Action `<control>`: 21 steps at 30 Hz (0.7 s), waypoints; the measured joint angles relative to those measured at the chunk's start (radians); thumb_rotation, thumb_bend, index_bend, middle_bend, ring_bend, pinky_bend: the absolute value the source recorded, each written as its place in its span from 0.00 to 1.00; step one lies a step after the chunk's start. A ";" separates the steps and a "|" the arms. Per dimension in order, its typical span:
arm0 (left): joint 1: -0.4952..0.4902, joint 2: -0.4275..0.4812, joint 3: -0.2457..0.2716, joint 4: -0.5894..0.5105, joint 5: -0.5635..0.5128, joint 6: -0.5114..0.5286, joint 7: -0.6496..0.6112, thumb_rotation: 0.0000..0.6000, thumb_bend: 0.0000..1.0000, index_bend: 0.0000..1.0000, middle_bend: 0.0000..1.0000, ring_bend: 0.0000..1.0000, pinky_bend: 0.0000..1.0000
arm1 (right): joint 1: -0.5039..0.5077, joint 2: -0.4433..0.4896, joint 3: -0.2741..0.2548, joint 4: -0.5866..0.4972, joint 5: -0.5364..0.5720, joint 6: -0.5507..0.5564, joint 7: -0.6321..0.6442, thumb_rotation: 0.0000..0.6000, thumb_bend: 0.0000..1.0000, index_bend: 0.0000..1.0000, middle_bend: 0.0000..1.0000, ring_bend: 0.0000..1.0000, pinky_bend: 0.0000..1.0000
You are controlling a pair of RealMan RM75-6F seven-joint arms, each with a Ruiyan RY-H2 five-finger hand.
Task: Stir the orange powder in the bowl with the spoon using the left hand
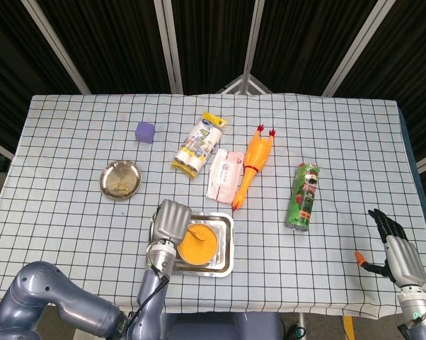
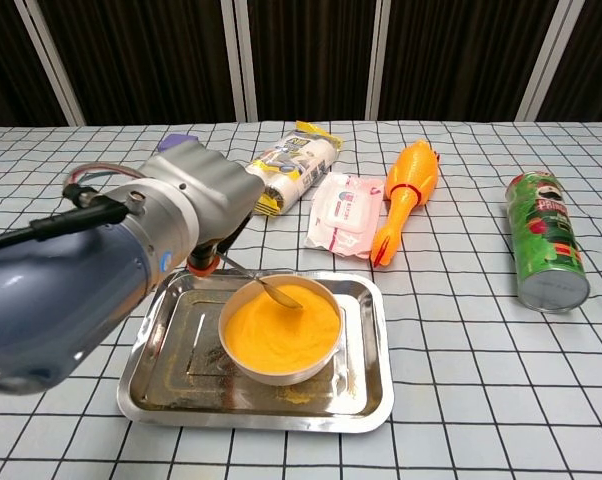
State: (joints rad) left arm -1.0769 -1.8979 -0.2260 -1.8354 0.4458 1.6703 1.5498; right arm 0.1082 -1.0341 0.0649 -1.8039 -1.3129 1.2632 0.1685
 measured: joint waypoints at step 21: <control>-0.003 0.093 0.057 -0.055 0.019 -0.043 0.071 1.00 0.80 0.81 1.00 1.00 0.99 | 0.001 0.002 0.002 -0.001 0.009 -0.007 0.007 1.00 0.37 0.00 0.00 0.00 0.00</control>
State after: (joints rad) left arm -1.0802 -1.8047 -0.1692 -1.8905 0.4643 1.6277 1.6208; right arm 0.1096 -1.0317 0.0673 -1.8053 -1.3036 1.2565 0.1760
